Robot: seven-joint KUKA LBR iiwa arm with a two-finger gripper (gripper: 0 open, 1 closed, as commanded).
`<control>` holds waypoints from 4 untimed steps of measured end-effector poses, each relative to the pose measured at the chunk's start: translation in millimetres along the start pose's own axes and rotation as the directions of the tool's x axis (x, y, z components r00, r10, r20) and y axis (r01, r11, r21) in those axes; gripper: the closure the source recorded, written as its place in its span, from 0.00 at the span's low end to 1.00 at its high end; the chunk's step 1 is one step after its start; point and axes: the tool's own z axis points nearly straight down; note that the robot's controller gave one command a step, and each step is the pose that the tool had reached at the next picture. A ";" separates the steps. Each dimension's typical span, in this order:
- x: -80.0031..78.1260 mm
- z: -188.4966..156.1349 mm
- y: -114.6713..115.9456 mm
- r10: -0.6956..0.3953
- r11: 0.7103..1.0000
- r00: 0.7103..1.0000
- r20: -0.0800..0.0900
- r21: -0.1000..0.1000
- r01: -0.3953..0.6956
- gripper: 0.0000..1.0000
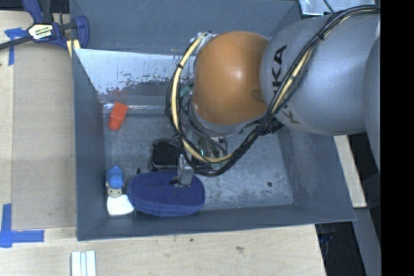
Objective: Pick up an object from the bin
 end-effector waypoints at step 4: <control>-5.7 110.8 100.9 -0.437 0.899 0.899 0.010 -0.002 0.437 0.00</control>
Offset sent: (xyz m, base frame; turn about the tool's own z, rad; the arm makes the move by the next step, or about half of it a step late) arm -0.0310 0.0362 -0.1119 -0.2439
